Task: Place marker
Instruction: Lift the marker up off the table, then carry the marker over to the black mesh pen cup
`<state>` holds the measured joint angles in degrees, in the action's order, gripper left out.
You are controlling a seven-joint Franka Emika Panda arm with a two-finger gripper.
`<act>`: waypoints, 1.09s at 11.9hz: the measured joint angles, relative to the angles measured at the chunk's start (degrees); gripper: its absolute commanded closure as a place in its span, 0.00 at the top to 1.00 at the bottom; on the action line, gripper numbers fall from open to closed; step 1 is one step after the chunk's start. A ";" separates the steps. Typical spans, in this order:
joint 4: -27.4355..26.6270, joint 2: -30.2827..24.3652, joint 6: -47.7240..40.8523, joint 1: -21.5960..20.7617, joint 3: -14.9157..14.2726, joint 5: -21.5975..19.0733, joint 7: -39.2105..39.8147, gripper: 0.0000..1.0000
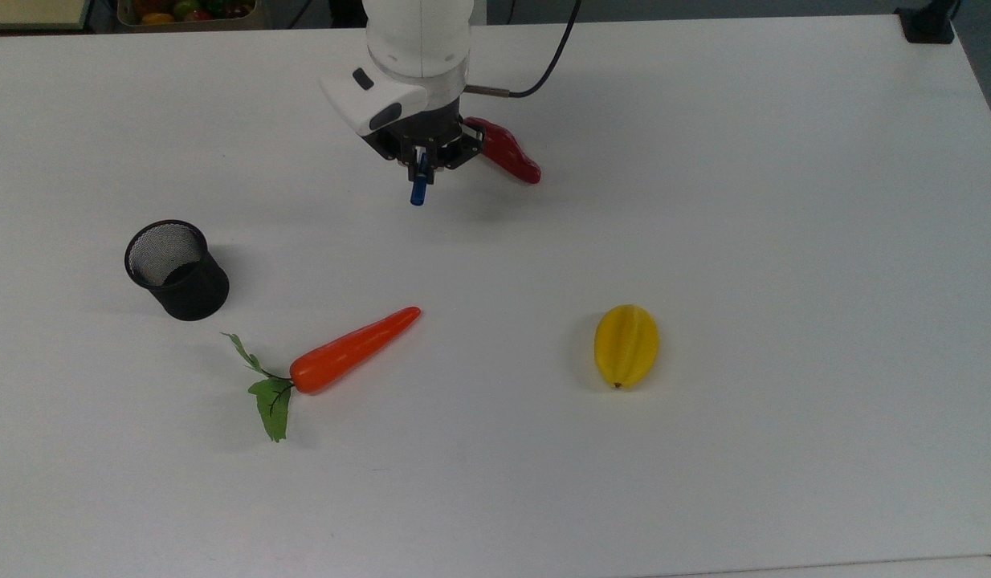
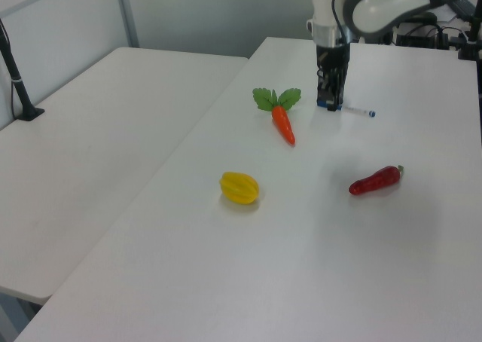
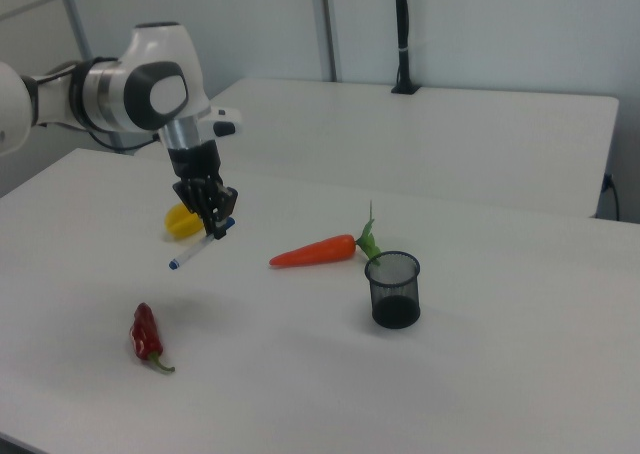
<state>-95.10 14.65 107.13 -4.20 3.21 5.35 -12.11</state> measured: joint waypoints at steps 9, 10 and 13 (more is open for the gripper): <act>7.87 -0.72 -6.96 5.74 -4.84 0.01 4.71 0.12; 7.91 -0.72 -6.96 6.67 -6.71 0.00 6.59 0.12; 7.88 -0.66 -2.66 10.47 -8.59 0.00 8.86 0.12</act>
<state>-87.22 13.99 104.47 6.27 -5.37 5.35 -3.24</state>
